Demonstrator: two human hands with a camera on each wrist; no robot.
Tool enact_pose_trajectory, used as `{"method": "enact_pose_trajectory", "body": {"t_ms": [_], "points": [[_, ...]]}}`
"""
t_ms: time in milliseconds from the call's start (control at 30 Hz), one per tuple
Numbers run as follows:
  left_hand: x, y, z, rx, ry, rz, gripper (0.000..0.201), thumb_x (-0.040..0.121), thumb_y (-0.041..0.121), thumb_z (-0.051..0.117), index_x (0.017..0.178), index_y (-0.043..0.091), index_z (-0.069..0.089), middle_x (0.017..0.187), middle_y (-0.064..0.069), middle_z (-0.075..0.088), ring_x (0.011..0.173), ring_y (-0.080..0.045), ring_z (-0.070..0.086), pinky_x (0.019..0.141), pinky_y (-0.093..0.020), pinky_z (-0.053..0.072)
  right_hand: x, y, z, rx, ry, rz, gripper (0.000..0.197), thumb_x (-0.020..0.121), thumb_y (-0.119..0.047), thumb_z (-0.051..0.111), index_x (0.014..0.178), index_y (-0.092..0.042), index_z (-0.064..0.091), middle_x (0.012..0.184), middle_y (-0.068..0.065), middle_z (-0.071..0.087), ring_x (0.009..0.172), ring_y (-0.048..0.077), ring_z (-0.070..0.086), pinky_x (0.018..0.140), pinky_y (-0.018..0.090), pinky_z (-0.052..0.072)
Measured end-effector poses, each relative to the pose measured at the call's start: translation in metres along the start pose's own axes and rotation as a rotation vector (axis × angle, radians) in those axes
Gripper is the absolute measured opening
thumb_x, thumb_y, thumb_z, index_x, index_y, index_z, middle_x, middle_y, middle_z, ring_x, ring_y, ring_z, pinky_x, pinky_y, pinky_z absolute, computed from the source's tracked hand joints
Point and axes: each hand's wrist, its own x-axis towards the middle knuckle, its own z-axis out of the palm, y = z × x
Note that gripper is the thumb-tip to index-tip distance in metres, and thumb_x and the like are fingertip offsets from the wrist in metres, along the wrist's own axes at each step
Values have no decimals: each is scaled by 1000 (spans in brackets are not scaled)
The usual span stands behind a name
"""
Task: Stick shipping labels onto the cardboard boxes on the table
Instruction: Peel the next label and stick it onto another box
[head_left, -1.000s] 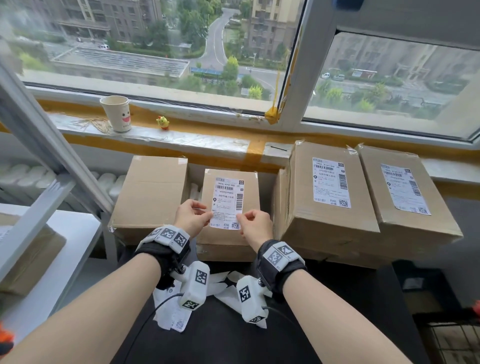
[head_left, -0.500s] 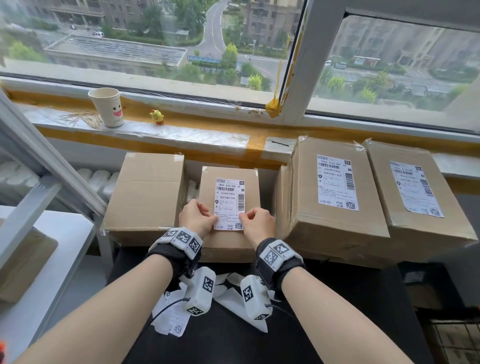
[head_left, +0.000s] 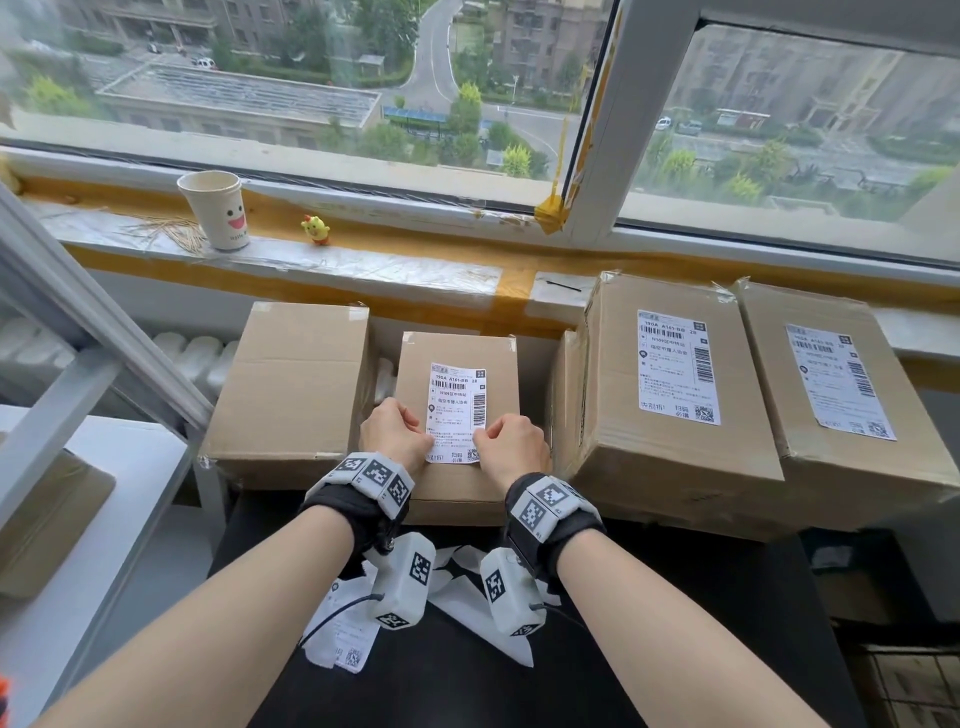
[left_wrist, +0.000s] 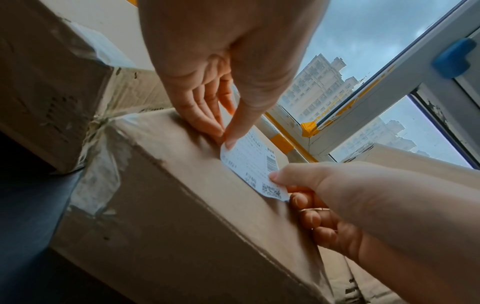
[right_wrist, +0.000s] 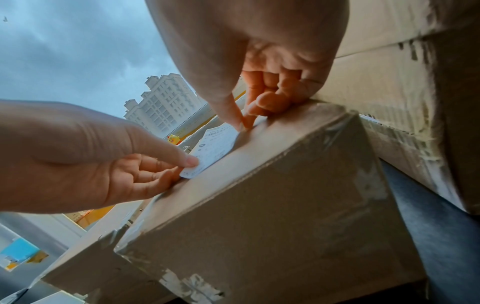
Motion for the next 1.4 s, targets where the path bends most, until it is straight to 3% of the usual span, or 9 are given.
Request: {"method": "enact_pose_trajectory", "body": {"t_ms": [433,567,667,767,900,1033,1167,1267,1400], "points": [[-1,-6,-12,89,-29,46,19,70,16,72,68,21,54,86,-1,64,82,-19,59,67,-27,42,-2,-3,-5,-65,20,-13,27,91,-29,54,107,-8,55,108,10,64,97,29,61,69,29,41],[-3,-20,-20,91,-66,163,13,82,9,56,85,18,66,100,-3,68,92,-20,60,78,-26,43,-14,-1,1,-120,60,-255,27,94,-20,46,119,-12,48,118,7,59,103,24,57,82,35,48],[-11,-31,-23,127,-51,311,25,87,3,48,96,9,70,110,-7,67,104,-25,60,92,-28,42,-29,4,15,-267,-79,-556,45,97,-20,37,142,-12,35,147,7,39,135,22,36,113,36,26],[-21,-43,-22,174,-142,485,28,88,1,49,107,3,69,124,-10,62,115,-25,57,103,-26,37,-44,12,26,-432,-217,-656,53,101,-28,27,150,-14,15,160,1,12,147,14,8,119,33,2],[-29,-53,-17,220,-272,577,42,94,8,43,134,16,50,149,-3,38,134,-20,43,112,-25,29,-52,27,31,-515,-233,-615,56,102,-37,21,151,-18,6,161,-2,4,148,11,2,119,32,-3],[-33,-55,-13,298,-281,570,49,95,13,46,142,18,37,156,2,23,136,-20,38,111,-29,31,-55,41,20,-490,-205,-504,58,101,-40,19,151,-15,4,160,-1,2,148,11,0,120,33,-2],[-32,-56,-13,309,-266,560,53,91,17,56,141,16,41,155,4,24,137,-19,36,113,-29,28,-55,49,6,-393,-167,-381,60,101,-40,18,151,-12,-2,160,1,-5,147,12,-4,121,31,-1],[-30,-57,-13,241,-219,541,57,84,20,66,137,16,46,154,-1,27,139,-18,33,114,-26,22,-57,43,4,-426,-249,-481,59,102,-40,19,151,-14,-1,160,1,-4,147,12,-4,120,29,-2],[-24,-60,-13,162,-190,457,85,76,27,74,146,12,27,155,-1,24,139,-20,33,114,-28,24,-48,33,5,-500,-333,-478,59,102,-40,18,151,-13,0,160,2,-3,148,13,-3,120,30,-1]]}}
